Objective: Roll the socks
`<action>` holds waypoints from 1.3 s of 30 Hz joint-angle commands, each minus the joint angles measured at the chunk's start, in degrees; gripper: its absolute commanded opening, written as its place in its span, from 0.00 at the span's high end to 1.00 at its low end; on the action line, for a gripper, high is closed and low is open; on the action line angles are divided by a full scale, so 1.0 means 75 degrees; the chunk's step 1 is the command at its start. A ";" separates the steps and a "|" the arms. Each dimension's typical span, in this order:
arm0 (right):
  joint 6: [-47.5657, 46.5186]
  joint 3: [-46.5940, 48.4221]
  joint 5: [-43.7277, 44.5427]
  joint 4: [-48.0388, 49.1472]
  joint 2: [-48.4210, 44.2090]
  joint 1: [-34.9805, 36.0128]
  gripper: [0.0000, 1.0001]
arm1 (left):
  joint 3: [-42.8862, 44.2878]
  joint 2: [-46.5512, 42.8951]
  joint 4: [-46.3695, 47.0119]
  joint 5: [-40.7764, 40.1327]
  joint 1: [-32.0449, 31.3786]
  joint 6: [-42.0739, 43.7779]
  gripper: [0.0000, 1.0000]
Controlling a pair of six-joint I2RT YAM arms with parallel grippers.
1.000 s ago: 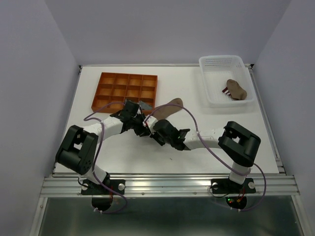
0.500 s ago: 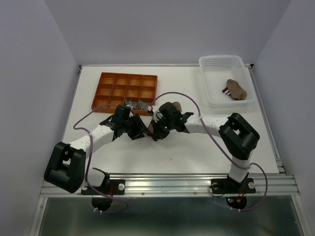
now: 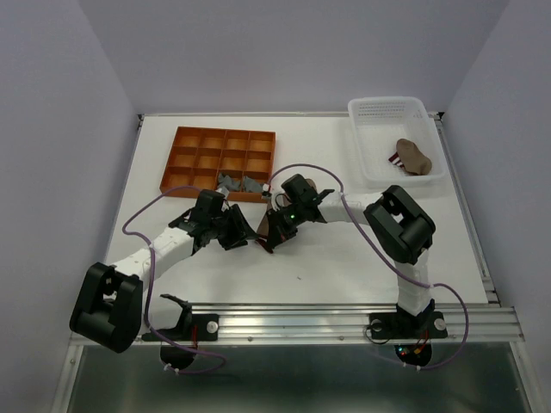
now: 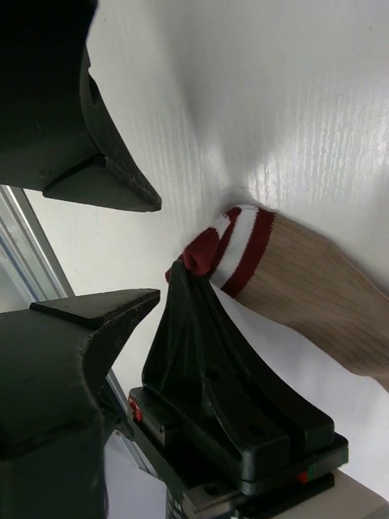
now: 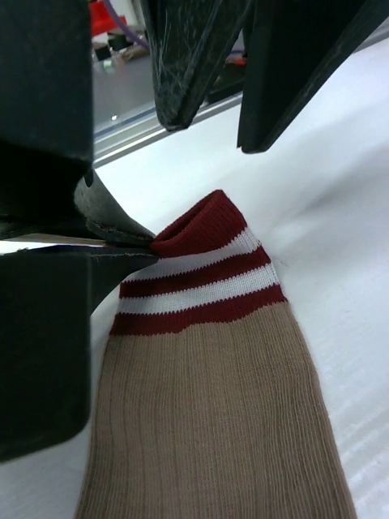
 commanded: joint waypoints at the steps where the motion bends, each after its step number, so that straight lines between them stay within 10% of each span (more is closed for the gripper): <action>1: 0.0349 0.0437 -0.0529 -0.0023 0.0103 -0.0270 0.99 | -0.0071 0.0062 0.0256 -0.0093 0.0043 0.0274 0.46; 33: 0.0841 0.1140 -0.0822 -0.0339 0.1064 -0.0411 0.99 | 0.0421 0.1996 0.1393 -0.0152 0.0008 0.0485 0.46; 39: 0.0806 0.1163 -0.0811 -0.0351 0.1064 -0.0411 0.99 | 0.0444 0.2148 0.1393 -0.0222 -0.0039 0.0450 0.69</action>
